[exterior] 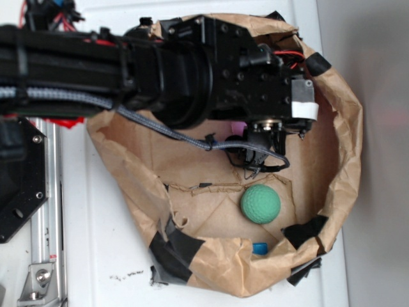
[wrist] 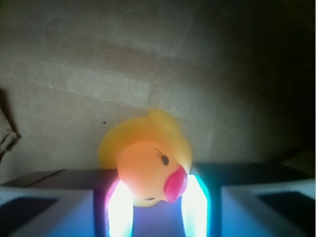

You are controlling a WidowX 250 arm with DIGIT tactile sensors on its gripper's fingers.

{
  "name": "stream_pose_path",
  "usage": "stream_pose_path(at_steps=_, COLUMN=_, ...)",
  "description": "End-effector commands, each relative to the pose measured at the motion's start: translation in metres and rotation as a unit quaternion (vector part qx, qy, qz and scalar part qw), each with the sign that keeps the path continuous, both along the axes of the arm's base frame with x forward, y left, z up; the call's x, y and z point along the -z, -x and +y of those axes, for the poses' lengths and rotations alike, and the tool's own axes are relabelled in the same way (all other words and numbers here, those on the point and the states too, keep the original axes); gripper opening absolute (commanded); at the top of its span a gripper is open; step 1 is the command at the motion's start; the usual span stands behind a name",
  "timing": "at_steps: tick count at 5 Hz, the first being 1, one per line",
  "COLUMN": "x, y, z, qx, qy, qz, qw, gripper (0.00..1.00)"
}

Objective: Grab the yellow duck.

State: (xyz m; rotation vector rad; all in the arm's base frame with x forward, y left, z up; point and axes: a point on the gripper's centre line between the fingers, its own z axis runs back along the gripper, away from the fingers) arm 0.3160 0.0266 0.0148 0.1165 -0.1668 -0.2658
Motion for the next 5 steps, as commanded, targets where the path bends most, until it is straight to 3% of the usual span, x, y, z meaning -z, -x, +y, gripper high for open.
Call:
stream_pose_path(at_steps=1, x=-0.008, y=0.004, z=-0.002, qx=-0.005, qy=0.007, qz=-0.008, qw=1.000, gripper=0.00)
stream_pose_path(at_steps=2, x=-0.058, y=0.026, z=0.003, qx=-0.063, qy=0.039, qz=-0.063, qw=0.995, gripper=0.00)
stream_pose_path(at_steps=3, x=-0.103, y=0.061, z=-0.009, qx=-0.147, qy=0.099, qz=-0.138, qw=0.974, gripper=0.00)
stream_pose_path(at_steps=4, x=-0.137, y=0.072, z=-0.019, qx=-0.189, qy=0.100, qz=-0.131, qw=0.968, gripper=0.00)
stream_pose_path(at_steps=5, x=-0.130, y=0.070, z=-0.020, qx=-0.218, qy=0.105, qz=-0.129, qw=0.962, gripper=0.00)
